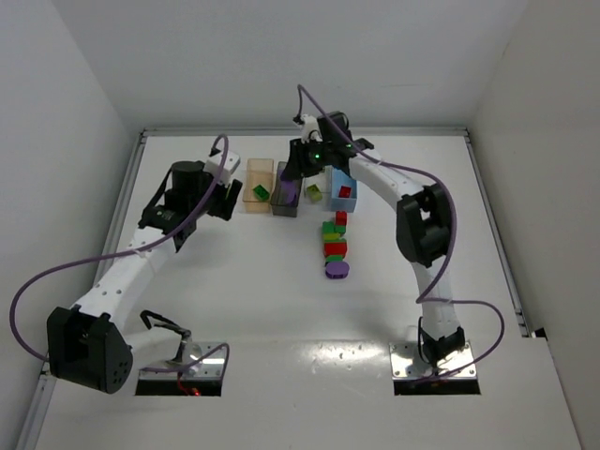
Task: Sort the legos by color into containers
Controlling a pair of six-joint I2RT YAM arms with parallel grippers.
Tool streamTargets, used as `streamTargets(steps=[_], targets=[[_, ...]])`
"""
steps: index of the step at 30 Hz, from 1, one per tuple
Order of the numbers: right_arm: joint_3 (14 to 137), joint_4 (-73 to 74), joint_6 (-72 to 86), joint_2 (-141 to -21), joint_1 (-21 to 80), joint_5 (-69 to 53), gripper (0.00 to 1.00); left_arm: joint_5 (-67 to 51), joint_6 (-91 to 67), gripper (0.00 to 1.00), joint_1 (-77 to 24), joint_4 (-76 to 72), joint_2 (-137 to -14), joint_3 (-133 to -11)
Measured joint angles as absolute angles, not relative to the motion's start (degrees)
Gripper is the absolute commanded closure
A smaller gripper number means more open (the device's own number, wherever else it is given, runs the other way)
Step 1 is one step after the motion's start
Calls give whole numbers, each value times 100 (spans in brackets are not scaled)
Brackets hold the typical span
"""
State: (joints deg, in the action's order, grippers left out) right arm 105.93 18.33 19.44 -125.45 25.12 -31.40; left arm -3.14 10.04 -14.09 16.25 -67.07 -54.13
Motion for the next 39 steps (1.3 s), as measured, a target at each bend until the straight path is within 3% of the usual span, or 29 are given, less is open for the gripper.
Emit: streamTargets(steps=[4, 12, 16, 21, 28, 34, 39], targets=[[10934, 1857, 1938, -13122, 2687, -2504, 96, -460, 908, 58, -1197, 1710, -6713, -5426], [10965, 1986, 1946, -13498, 2731, -1817, 39, -779, 851, 58, -1028, 1820, -6873, -5548], [11019, 1962, 1868, -13493, 2797, -1809, 26, -1168, 880, 58, -965, 1828, -6976, -5583], [11010, 2016, 1680, -13362, 2856, -2204, 23, -2163, 1031, 58, -760, 1870, -7074, -5601], [10541, 1942, 1671, -12241, 2768, -3992, 23, -3347, 1413, 58, -676, 1929, -7078, -5599], [9806, 1463, 2038, -11255, 2797, -5310, 23, -3623, 1680, 58, -819, 2012, -7076, -5599], [9319, 1304, 2383, -11161, 2989, -5721, 21, -3667, 1820, 58, -1079, 2025, -7037, -5596]])
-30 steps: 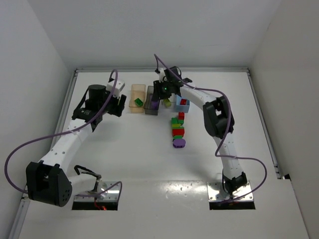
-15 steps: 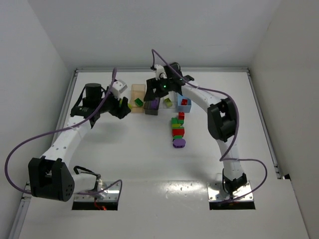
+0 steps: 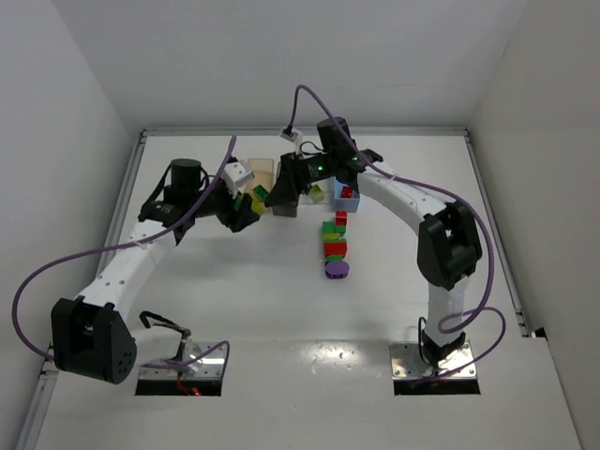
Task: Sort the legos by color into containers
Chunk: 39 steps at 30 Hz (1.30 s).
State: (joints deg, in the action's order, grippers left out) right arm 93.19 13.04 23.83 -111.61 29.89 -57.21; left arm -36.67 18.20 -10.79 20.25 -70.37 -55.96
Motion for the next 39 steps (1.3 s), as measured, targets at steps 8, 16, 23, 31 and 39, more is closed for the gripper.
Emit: streamTargets(steps=[8, 16, 23, 31, 39], targets=[[9238, 1129, 2895, -11323, 3105, -5942, 21, -3544, 1907, 58, -1444, 1984, -6641, -5575], [9277, 908, 3238, -11579, 3100, -6053, 21, -3205, 1927, 58, -1852, 1953, -6589, -5557], [9325, 768, 3321, -11592, 3100, -6154, 54, -3013, 1929, 58, -2008, 1848, -6589, -5553], [9321, 611, 3586, -11605, 3070, -6283, 86, -2729, 2018, 45, -2067, 1758, -6598, -5518], [9124, 451, 3540, -11590, 3000, -6416, 92, -2547, 1466, 5, -2051, 1708, -6687, -5472]])
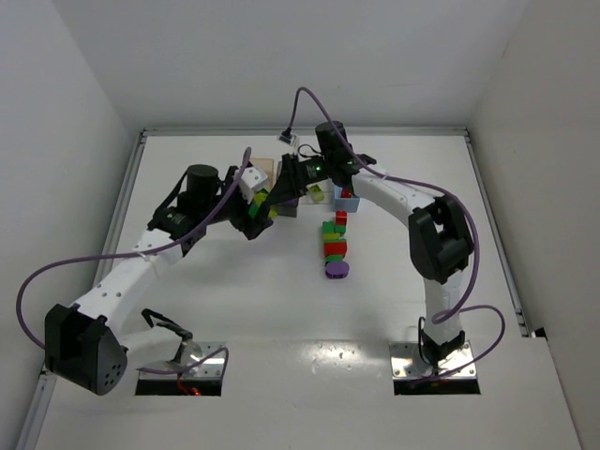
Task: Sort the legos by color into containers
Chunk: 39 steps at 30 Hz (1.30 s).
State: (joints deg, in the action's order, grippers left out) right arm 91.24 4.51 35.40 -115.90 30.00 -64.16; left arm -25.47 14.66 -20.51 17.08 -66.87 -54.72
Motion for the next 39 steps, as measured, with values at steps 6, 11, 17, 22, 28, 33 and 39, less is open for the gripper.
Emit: streamTargets(steps=[6, 11, 17, 22, 28, 33, 39], targets=[[8836, 440, 3492, -11450, 2735, -6475, 92, -2574, 991, 4, -1898, 1619, -6493, -5190], [8694, 451, 3476, -11338, 2390, -6477, 94, -2884, 690, 4, -1625, 1673, -6114, -5166], [8663, 233, 3642, -11284, 2163, -6554, 94, -4394, 357, 4, -1044, 2040, -6261, -5339], [8582, -211, 3957, -11240, 2180, -6849, 94, -6204, -207, 10, -314, 2165, -7314, -5551], [8377, -784, 4414, -11118, 2322, -7220, 94, -7485, -572, 12, 1, 2259, -8088, -5671], [8340, -982, 4593, -11109, 2502, -7369, 94, -8071, -633, 12, 5, 2322, -8549, -6073], [8335, -1074, 4659, -11109, 2705, -7422, 94, -8265, -183, 15, 38, 2783, -8840, -6512]])
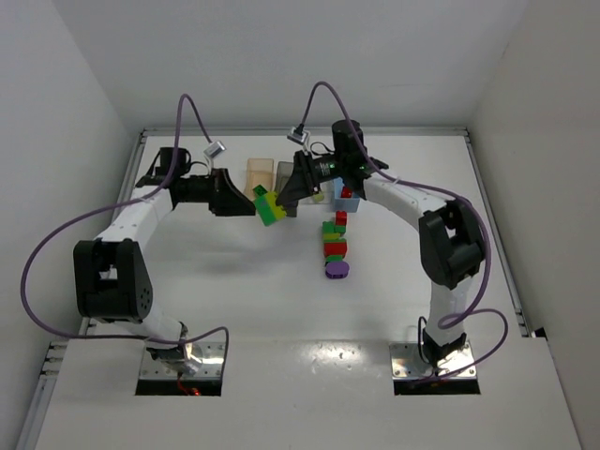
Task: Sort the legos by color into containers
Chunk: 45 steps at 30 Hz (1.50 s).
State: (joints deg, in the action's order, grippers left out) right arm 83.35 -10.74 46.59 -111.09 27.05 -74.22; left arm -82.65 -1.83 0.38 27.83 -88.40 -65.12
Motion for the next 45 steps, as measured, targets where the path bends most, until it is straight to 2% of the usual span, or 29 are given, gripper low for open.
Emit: streamTargets(steps=[9, 19, 23, 24, 27, 35, 38, 39, 42, 45], targets=[[8364, -1155, 4687, -11190, 2823, -7419, 94, -8405, 526, 23, 78, 3514, -9115, -6842], [8547, -1199, 4724, -11526, 2895, -7415, 94, -8401, 906, 25, 80, 3887, -9279, -6897], [8573, -1199, 4731, -11542, 2902, -7417, 94, -8401, 978, 35, 80, 3972, -9290, -6906], [8586, -1199, 4731, -11542, 2904, -7413, 94, -8409, 991, 40, 80, 3994, -9290, -6917], [8628, -1201, 4727, -11570, 2904, -7369, 94, -8455, 1009, 49, 80, 4080, -9297, -6965], [8744, -1223, 4740, -11705, 2902, -7395, 94, -8442, 1028, 50, 30, 4143, -9343, -7004], [8766, -1245, 4740, -11756, 2899, -7437, 94, -8414, 1026, 57, 3, 4167, -9365, -7004], [8777, -1256, 4737, -11769, 2897, -7456, 94, -8412, 1017, 63, 3, 4174, -9365, -7004], [8790, -1293, 4737, -11784, 2897, -7489, 94, -8407, 1004, 73, 3, 4182, -9365, -7004], [8792, -1326, 4737, -11784, 2897, -7498, 94, -8412, 987, 77, 3, 4193, -9365, -7004]])
